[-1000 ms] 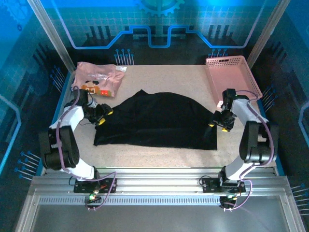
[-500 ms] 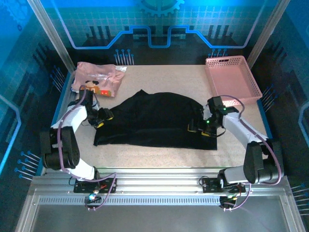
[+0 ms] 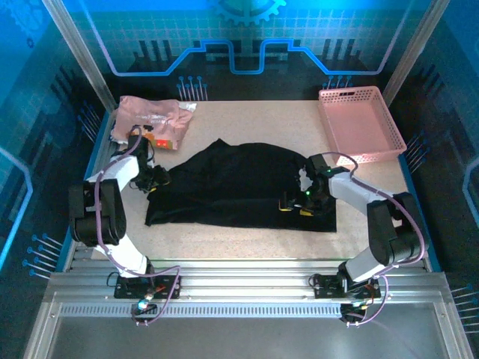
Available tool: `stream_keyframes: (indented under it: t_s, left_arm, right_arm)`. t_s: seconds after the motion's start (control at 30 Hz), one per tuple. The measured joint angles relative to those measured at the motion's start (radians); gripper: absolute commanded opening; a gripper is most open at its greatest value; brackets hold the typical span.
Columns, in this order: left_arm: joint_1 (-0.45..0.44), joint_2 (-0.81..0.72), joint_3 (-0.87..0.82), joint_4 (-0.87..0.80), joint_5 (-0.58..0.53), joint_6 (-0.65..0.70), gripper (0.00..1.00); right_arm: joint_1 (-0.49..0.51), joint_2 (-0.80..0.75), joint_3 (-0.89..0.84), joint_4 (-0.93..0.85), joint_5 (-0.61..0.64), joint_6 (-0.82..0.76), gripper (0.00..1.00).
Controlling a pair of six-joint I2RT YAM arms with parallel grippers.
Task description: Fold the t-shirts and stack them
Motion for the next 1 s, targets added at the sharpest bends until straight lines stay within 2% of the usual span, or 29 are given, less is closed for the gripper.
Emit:
stream_keyframes:
  t_s: [0.17,0.33,0.5,0.63,1.0]
  left_arm:
    - [0.000,0.045,0.000,0.027,-0.009,0.014,0.34]
    - [-0.003,0.049,0.006,0.051,-0.014,0.019,0.14]
    - [-0.006,0.049,0.026,0.058,-0.015,0.040,0.05]
    - [-0.006,0.048,0.026,0.062,-0.018,0.050,0.00]
    - [0.014,0.024,0.062,0.061,0.003,0.061,0.00]
  right_arm:
    - [0.052,0.051,0.062,0.003,-0.001,0.011,0.78]
    - [0.128,0.129,0.147,0.011,-0.008,0.015,0.77]
    - [0.185,0.236,0.225,-0.003,0.000,0.015,0.76]
    - [0.195,0.293,0.288,-0.052,0.005,0.026,0.75]
    - [0.207,0.378,0.391,-0.170,0.047,0.054,0.73]
